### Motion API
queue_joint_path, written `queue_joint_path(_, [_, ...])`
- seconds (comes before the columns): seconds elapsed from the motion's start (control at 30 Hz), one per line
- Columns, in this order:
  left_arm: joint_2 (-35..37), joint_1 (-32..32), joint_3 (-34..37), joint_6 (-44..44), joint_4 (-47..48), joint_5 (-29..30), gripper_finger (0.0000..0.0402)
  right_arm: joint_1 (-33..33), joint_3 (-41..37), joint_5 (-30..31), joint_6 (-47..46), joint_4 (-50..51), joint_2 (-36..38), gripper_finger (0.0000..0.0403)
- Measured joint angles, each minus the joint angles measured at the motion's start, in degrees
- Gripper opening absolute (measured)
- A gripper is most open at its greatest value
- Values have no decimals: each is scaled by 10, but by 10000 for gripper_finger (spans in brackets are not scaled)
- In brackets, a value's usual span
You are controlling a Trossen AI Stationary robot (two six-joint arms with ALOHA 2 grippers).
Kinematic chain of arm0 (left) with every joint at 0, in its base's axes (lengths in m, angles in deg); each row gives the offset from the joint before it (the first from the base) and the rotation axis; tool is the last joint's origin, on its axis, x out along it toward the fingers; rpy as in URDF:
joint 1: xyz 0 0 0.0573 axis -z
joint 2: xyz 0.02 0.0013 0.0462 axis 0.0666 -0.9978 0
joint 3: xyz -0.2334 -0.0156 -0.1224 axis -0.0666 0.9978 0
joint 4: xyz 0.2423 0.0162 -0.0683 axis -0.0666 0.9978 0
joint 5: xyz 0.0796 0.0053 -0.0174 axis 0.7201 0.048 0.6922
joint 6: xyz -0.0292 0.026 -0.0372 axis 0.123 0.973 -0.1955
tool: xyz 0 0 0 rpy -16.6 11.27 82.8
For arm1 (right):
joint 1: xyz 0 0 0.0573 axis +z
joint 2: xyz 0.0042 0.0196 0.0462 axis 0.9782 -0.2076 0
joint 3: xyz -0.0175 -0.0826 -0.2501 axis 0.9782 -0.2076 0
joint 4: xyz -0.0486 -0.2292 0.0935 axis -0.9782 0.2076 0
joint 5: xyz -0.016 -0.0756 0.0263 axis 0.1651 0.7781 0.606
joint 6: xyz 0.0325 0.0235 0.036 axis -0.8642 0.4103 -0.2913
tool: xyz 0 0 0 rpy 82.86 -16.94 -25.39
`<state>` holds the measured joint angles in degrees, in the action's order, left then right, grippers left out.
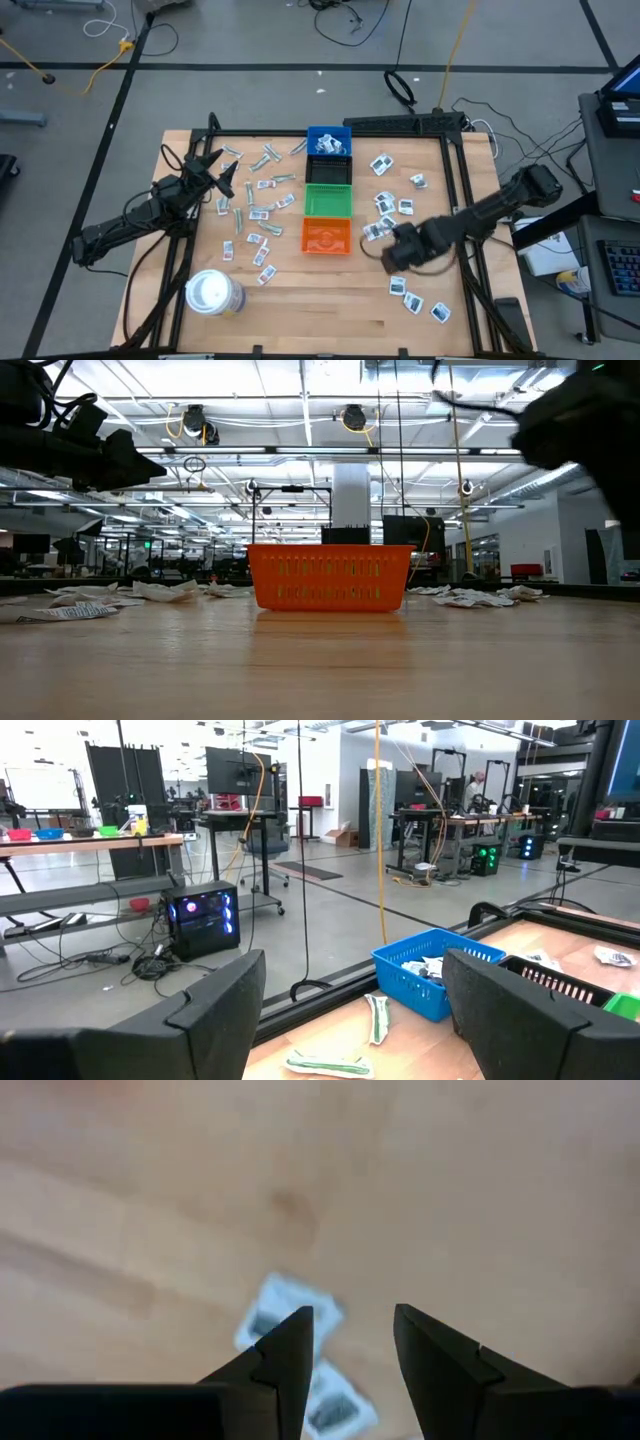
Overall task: Pick & Place First Aid Supplies
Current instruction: Put the blue alcohol pad into the blue bin
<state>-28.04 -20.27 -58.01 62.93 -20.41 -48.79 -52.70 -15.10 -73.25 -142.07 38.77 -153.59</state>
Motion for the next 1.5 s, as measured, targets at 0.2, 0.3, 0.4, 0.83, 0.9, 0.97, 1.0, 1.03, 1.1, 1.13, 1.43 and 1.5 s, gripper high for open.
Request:
queue_joint_path(0.2, [0,0,0,0,0,0,306,106,0,0,-102,-4,0,134])
queue_joint_path(0.3, [0,0,0,0,0,0,306,152,0,0,-150,-9,0,134])
queue_joint_path(0.4, [0,0,0,0,0,0,306,195,0,0,-198,-13,0,134])
queue_joint_path(0.83, [0,0,0,0,0,0,306,303,-52,-36,-322,-99,-1,134])
queue_joint_path(0.9, [0,0,0,0,0,0,305,304,-75,-59,-323,-137,-5,134])
queue_joint_path(0.97, [0,0,0,0,0,0,306,304,-93,-76,-319,-171,-10,134])
queue_joint_path(1.0, [0,0,0,0,0,0,305,303,-101,-85,-312,-182,-12,134])
queue_joint_path(1.03, [0,0,0,0,0,0,306,303,-108,-93,-305,-191,-16,134])
queue_joint_path(1.1, [0,0,0,0,0,0,306,300,-116,-113,-294,-205,-21,134])
queue_joint_path(1.13, [0,0,0,0,0,0,305,297,-119,-122,-288,-208,-24,134])
queue_joint_path(1.43, [0,0,0,0,0,0,306,277,-140,-193,-245,-228,-30,134])
queue_joint_path(1.5, [0,0,0,0,0,0,306,267,-145,-221,-227,-255,-30,134])
